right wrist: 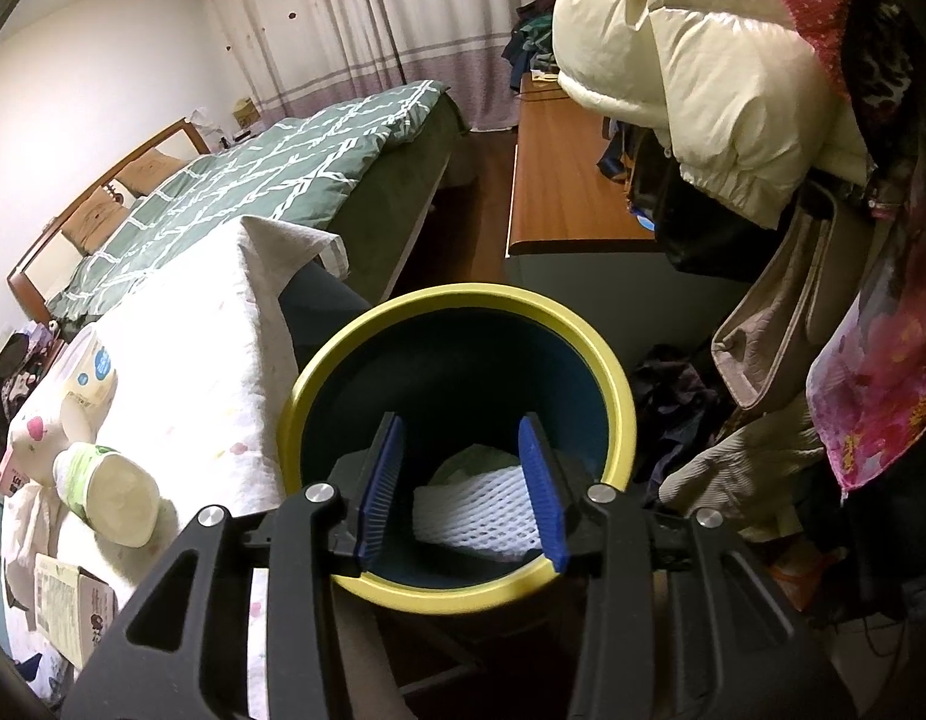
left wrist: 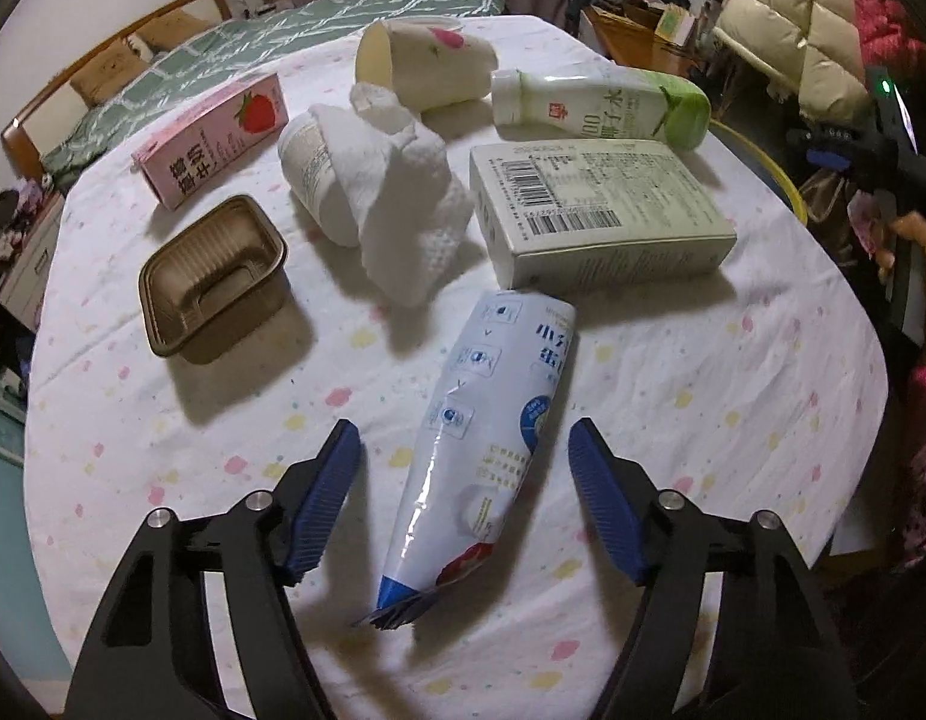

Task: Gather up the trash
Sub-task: 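Grasp the white toothpaste tube with the left gripper, then carry the toothpaste tube to the bin and release it with the left gripper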

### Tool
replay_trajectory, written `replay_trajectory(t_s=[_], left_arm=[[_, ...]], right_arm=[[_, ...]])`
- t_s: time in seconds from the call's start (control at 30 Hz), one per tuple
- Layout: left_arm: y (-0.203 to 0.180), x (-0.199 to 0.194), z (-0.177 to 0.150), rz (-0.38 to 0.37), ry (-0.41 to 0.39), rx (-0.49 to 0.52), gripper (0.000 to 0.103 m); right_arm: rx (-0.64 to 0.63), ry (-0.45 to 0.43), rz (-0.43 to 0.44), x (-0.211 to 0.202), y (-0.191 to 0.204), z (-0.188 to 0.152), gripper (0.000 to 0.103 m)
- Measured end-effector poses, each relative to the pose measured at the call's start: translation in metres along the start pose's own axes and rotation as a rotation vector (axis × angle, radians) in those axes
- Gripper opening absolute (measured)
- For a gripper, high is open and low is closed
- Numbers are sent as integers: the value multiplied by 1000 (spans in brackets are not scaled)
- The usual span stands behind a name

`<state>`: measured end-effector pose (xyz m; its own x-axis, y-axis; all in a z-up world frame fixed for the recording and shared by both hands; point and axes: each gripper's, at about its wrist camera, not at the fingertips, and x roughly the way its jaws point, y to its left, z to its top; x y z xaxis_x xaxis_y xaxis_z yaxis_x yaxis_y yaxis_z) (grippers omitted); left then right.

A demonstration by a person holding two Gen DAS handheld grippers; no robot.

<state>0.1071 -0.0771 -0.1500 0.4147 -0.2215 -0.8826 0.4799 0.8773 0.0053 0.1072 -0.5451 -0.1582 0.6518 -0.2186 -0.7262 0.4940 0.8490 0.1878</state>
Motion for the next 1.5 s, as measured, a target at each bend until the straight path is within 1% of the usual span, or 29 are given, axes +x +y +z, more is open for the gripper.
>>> replay_trajectory(t_s=[0.07, 0.13, 0.27, 0.33, 0.4, 0.57, 0.8, 0.9, 1.1, 1.17, 1.27, 1.33, 1.43, 1.5], left_arm=[[2, -1, 0, -1, -2, -1, 63], [5, -2, -1, 1, -3, -10, 54], [11, -7, -3, -18, -2, -34, 43], [13, -9, -4, -19, 1, -41, 33], [12, -11, -5, -31, 2, -50, 33], [6, -27, -3, -31, -26, -38, 33], [-14, -57, 15, -36, -96, 8, 33], [-30, -65, 33, -56, -132, 48, 33], [-75, -59, 83, -145, -180, 120, 33], [-95, -50, 104, -202, -180, 137, 33], [-121, -38, 131, -250, -175, 153, 33], [-146, -28, 152, -287, -173, 175, 33], [-181, -10, 180, -311, -161, 203, 33], [-199, 3, 194, -322, -146, 215, 33]], right_arm=[[0, 0, 4, 0, 1, -1, 39], [0, 1, 8, -1, 2, -2, 39], [-2, 2, 17, -2, 4, -5, 41], [-1, 5, 22, -2, 4, -6, 41], [0, 8, 26, -2, 4, -8, 41], [7, 6, 32, -5, 0, -10, 41], [9, -9, 42, -14, -2, -12, 41], [3, -20, 39, -21, -4, -14, 41], [-25, -43, 9, -42, -16, -18, 42], [-37, -49, 1, -49, -22, -20, 43], [-49, -67, -26, -60, -34, -22, 44], [-53, -77, -43, -67, -42, -23, 45], [-60, -82, -60, -75, -54, -27, 48], [-59, -81, -66, -78, -63, -29, 48]])
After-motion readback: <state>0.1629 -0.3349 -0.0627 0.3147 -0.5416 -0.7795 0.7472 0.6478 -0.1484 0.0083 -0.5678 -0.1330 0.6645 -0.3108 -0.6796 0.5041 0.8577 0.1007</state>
